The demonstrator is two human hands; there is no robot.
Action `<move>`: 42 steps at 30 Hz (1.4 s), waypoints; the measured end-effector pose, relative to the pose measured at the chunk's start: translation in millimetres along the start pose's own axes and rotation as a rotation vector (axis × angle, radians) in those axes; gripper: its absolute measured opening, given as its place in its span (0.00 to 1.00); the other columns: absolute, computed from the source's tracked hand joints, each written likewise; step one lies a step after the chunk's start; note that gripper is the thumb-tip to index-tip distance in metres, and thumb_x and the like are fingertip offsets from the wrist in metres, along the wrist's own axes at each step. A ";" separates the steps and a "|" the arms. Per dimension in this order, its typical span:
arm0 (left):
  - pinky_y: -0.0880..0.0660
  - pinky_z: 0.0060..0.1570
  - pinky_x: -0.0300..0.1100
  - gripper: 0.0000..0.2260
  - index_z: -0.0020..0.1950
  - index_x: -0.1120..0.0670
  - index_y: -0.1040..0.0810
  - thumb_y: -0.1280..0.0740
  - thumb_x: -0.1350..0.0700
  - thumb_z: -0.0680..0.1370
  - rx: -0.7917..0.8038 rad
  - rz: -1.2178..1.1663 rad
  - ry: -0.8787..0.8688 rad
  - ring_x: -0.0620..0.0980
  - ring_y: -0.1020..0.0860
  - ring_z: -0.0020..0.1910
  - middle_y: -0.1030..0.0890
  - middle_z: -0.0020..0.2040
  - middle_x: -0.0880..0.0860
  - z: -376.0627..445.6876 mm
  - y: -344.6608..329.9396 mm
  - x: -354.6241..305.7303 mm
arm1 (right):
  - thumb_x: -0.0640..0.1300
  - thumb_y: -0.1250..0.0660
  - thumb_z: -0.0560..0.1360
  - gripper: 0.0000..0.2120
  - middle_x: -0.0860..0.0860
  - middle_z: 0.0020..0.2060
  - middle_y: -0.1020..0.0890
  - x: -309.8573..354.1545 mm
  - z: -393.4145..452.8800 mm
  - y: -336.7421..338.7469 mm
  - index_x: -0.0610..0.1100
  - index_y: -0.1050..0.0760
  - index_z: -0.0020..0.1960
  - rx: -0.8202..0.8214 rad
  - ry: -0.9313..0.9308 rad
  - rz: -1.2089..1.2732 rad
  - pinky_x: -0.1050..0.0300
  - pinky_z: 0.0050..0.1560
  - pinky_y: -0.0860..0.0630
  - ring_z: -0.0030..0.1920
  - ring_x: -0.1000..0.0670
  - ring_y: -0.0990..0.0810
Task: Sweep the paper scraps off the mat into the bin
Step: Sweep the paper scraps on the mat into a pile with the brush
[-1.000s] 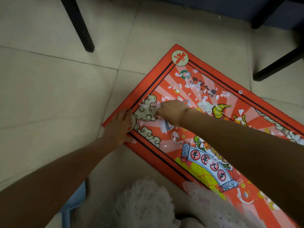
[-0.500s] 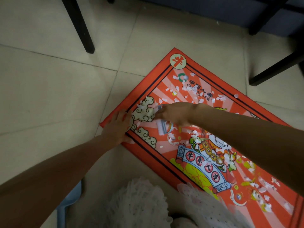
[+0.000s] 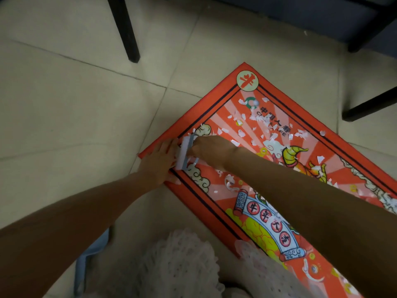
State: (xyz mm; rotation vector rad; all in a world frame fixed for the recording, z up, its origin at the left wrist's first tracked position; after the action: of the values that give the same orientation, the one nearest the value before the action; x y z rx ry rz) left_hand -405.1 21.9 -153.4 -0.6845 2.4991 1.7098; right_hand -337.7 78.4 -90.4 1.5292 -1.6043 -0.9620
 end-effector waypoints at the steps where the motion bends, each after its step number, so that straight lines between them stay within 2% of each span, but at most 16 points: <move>1: 0.41 0.74 0.51 0.59 0.79 0.57 0.53 0.21 0.41 0.61 0.005 -0.009 0.001 0.57 0.46 0.77 0.46 0.78 0.57 -0.4 -0.1 -0.6 | 0.36 0.42 0.80 0.21 0.45 0.62 0.24 -1.1 -2.9 1.0 0.46 0.31 0.72 0.022 -0.027 -0.016 0.55 0.47 0.28 0.61 0.44 0.24; 3: 0.40 0.73 0.53 0.58 0.80 0.56 0.52 0.20 0.42 0.61 0.014 -0.031 0.004 0.57 0.45 0.77 0.47 0.78 0.57 -1.1 0.9 -2.2 | 0.36 0.42 0.80 0.20 0.45 0.62 0.24 -1.4 -5.8 5.4 0.45 0.30 0.71 0.027 -0.031 -0.079 0.57 0.44 0.31 0.61 0.45 0.24; 6: 0.39 0.73 0.54 0.58 0.80 0.55 0.52 0.20 0.43 0.61 0.026 -0.011 0.010 0.58 0.45 0.76 0.47 0.78 0.57 -1.2 2.4 -5.5 | 0.35 0.42 0.80 0.17 0.45 0.61 0.23 -5.1 -7.2 11.3 0.43 0.27 0.68 0.041 -0.053 -0.140 0.56 0.45 0.29 0.60 0.45 0.23; 10: 0.38 0.72 0.55 0.57 0.80 0.55 0.53 0.21 0.43 0.63 0.071 0.077 0.030 0.58 0.47 0.77 0.49 0.78 0.57 -0.2 0.8 -10.3 | 0.35 0.38 0.78 0.14 0.46 0.56 0.21 -13.5 -19.3 9.3 0.42 0.25 0.63 0.089 -0.073 -0.166 0.57 0.42 0.30 0.56 0.44 0.20; 16: 0.36 0.71 0.58 0.57 0.79 0.55 0.56 0.21 0.44 0.64 0.111 0.111 0.056 0.57 0.49 0.77 0.50 0.78 0.57 2.2 0.6 -13.4 | 0.34 0.40 0.79 0.16 0.45 0.55 0.22 -43.7 -58.6 -5.2 0.41 0.28 0.65 0.156 -0.128 -0.161 0.56 0.43 0.27 0.54 0.44 0.21; 21: 0.35 0.70 0.58 0.57 0.80 0.54 0.56 0.21 0.43 0.64 0.122 0.106 0.051 0.57 0.49 0.77 0.51 0.78 0.56 3.5 -0.7 -14.1 | 0.32 0.39 0.76 0.22 0.46 0.56 0.21 -57.1 -78.5 -5.6 0.46 0.28 0.68 0.040 -0.151 -0.015 0.56 0.40 0.30 0.52 0.44 0.21; 23: 0.34 0.69 0.60 0.56 0.79 0.54 0.54 0.22 0.41 0.63 0.109 0.102 0.017 0.57 0.48 0.77 0.50 0.78 0.55 4.5 -1.0 -19.2 | 0.32 0.37 0.75 0.24 0.48 0.56 0.21 -55.6 -74.0 -5.7 0.49 0.27 0.67 -0.009 -0.152 0.063 0.56 0.40 0.27 0.51 0.45 0.20; 25: 0.34 0.68 0.59 0.55 0.79 0.53 0.52 0.22 0.40 0.63 0.088 0.077 -0.005 0.56 0.47 0.77 0.49 0.78 0.53 4.2 -2.2 -27.9 | 0.34 0.35 0.74 0.24 0.48 0.58 0.21 -46.0 -62.2 -7.1 0.51 0.27 0.68 -0.056 -0.136 0.114 0.56 0.43 0.21 0.52 0.45 0.20; 28: 0.33 0.69 0.56 0.56 0.79 0.54 0.51 0.22 0.40 0.62 0.041 0.077 -0.010 0.55 0.45 0.76 0.46 0.78 0.53 4.5 -5.0 -39.8 | 0.35 0.36 0.76 0.23 0.46 0.61 0.23 -28.7 -43.3 -8.7 0.51 0.28 0.69 -0.120 -0.095 0.117 0.51 0.49 0.19 0.60 0.44 0.23; 31: 0.34 0.69 0.57 0.58 0.79 0.55 0.52 0.21 0.40 0.61 0.017 0.073 0.006 0.56 0.44 0.76 0.45 0.78 0.54 4.7 -10.0 -40.7 | 0.34 0.39 0.77 0.22 0.44 0.62 0.24 -17.7 -36.8 -21.4 0.48 0.28 0.69 -0.069 -0.063 0.044 0.51 0.47 0.21 0.60 0.43 0.23; 36: 0.35 0.70 0.57 0.57 0.80 0.52 0.55 0.22 0.40 0.64 0.043 0.080 0.012 0.56 0.47 0.77 0.49 0.79 0.53 3.8 -12.4 -39.9 | 0.35 0.42 0.79 0.16 0.45 0.57 0.22 -19.8 -49.1 -21.4 0.43 0.26 0.65 -0.032 -0.089 -0.100 0.54 0.42 0.31 0.60 0.44 0.24; 42: 0.36 0.70 0.60 0.57 0.80 0.52 0.58 0.22 0.42 0.65 0.076 0.073 0.039 0.57 0.49 0.77 0.51 0.79 0.53 2.3 -12.6 -43.2 | 0.34 0.39 0.78 0.15 0.46 0.54 0.21 -48.0 -87.5 -28.4 0.42 0.27 0.64 0.119 -0.140 -0.161 0.53 0.45 0.24 0.57 0.44 0.23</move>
State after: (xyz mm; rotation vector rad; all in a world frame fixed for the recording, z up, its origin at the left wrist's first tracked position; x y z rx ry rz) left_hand -361.9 34.7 -153.7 -0.6337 2.6314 1.6298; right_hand -244.9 122.1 -74.3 1.7275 -1.6807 -1.0990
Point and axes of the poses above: each hand's wrist, its own z-axis towards the middle knuckle, its own y-axis out of the back of the hand, x = y × z, the point moved 9 cm from there along z, towards the middle knuckle
